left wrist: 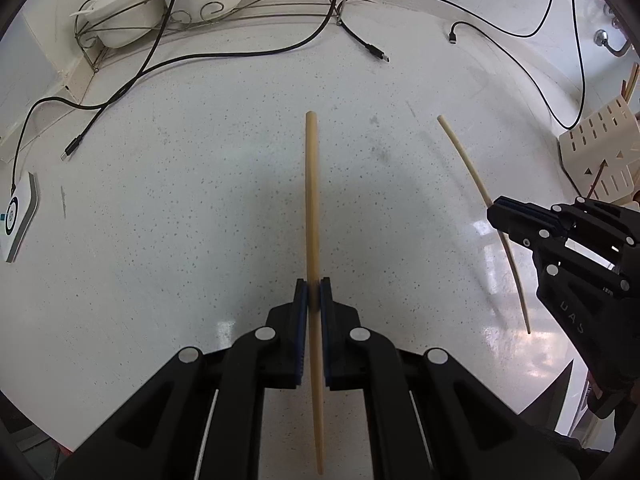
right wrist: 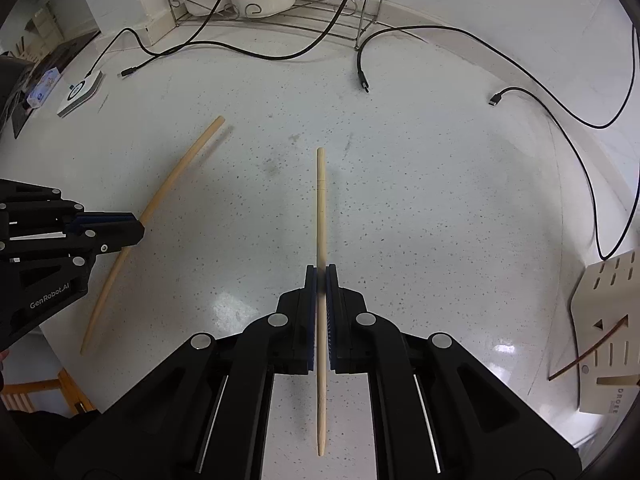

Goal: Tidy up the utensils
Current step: 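Lift both pale chopsticks upright and carry them to the beige holder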

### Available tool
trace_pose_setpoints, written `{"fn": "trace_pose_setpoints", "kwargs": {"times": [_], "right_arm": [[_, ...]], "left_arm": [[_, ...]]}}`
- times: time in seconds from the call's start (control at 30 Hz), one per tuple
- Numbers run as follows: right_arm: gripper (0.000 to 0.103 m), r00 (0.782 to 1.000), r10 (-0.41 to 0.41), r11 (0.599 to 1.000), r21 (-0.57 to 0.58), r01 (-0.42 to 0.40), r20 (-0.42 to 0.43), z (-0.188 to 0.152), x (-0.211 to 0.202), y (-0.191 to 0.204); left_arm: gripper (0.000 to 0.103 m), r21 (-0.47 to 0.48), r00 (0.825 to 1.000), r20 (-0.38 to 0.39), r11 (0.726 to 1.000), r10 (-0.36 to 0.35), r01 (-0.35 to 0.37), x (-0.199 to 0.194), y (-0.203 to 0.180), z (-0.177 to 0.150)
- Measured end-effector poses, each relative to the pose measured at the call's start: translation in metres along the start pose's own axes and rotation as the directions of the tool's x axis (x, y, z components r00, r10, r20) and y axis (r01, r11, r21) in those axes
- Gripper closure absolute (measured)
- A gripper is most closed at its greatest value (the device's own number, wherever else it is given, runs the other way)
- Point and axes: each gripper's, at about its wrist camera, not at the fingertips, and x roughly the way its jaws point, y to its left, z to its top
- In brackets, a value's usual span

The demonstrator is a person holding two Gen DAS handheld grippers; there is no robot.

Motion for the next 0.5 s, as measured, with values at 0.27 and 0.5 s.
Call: {"fn": "trace_pose_setpoints", "kwargs": {"times": [0.27,0.5], "right_arm": [[0.099,0.999,0.007,0.999,0.033,-0.009,0.053,0.0,-0.021,-0.01],[0.099,0.993,0.002,0.995,0.097,-0.013,0.117,-0.006,-0.051,-0.03]], "left_arm": [[0.097,0.032,0.998,0.06,0.999,-0.028,0.026,-0.026,-0.012,0.006],[0.097,0.097,0.991,0.129,0.995,-0.043,0.03,-0.05,-0.043,0.017]]}}
